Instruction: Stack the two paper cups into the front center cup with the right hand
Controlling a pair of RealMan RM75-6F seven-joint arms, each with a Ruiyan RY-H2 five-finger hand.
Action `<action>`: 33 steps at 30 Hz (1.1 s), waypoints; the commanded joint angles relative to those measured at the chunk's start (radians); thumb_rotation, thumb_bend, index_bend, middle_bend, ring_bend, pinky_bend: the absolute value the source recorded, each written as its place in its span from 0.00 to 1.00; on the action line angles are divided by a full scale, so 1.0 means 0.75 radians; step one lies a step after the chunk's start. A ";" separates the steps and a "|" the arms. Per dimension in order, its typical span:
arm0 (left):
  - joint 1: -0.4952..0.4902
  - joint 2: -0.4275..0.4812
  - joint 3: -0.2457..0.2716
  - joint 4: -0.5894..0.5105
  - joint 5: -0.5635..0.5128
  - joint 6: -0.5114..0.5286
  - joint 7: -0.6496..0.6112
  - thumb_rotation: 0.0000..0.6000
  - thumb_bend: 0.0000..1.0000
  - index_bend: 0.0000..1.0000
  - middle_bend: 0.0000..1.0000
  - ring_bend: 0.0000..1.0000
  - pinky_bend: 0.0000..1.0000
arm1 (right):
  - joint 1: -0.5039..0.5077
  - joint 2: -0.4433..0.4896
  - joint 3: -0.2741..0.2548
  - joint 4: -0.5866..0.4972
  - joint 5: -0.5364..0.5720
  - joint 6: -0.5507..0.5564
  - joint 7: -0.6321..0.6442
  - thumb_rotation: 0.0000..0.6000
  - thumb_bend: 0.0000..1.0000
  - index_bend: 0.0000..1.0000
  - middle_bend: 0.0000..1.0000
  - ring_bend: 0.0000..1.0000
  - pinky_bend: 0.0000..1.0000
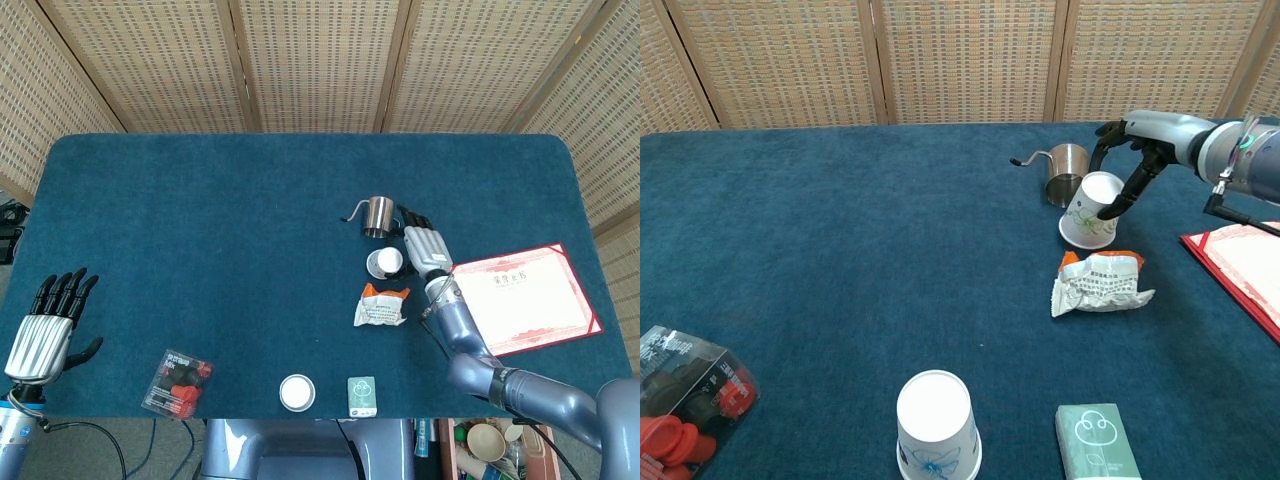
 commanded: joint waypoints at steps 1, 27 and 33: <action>0.000 0.001 0.001 -0.002 0.001 0.001 0.001 1.00 0.26 0.00 0.00 0.00 0.00 | -0.004 0.038 0.015 -0.059 -0.015 0.026 -0.003 1.00 0.05 0.51 0.05 0.00 0.00; 0.010 0.014 0.008 -0.014 0.037 0.039 -0.025 1.00 0.26 0.00 0.00 0.00 0.00 | 0.094 0.136 -0.031 -0.785 -0.160 0.116 -0.171 1.00 0.06 0.51 0.05 0.00 0.00; 0.010 0.012 0.011 -0.014 0.044 0.042 -0.024 1.00 0.26 0.00 0.00 0.00 0.00 | 0.105 0.211 -0.046 -0.887 -0.140 0.058 -0.134 1.00 0.06 0.51 0.05 0.00 0.00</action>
